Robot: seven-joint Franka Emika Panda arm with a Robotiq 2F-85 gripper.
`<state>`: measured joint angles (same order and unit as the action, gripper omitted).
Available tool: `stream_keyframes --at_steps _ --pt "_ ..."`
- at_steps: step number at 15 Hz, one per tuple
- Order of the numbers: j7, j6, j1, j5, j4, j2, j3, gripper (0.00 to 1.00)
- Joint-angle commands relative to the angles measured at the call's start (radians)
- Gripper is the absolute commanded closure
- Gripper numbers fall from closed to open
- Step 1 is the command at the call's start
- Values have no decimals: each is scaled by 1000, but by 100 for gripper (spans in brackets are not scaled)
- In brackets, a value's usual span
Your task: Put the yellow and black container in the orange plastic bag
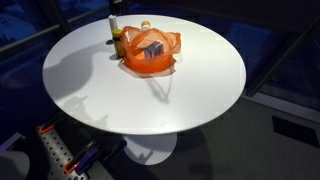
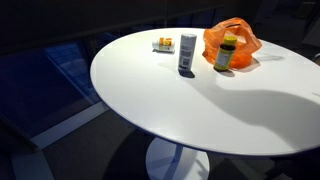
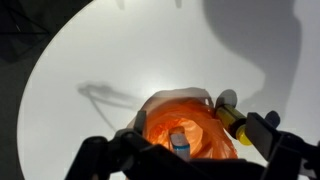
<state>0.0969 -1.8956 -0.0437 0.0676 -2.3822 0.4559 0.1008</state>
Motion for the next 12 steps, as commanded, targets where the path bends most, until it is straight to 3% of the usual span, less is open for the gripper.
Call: stream_keyframes --at_steps 1,5,12 --pt "-64 -14 16 25 107 -118 -36 0" --pt "-110 -65 34 18 176 -229 -72 0" --pt "-27 -146 73 12 252 -378 -105 0"
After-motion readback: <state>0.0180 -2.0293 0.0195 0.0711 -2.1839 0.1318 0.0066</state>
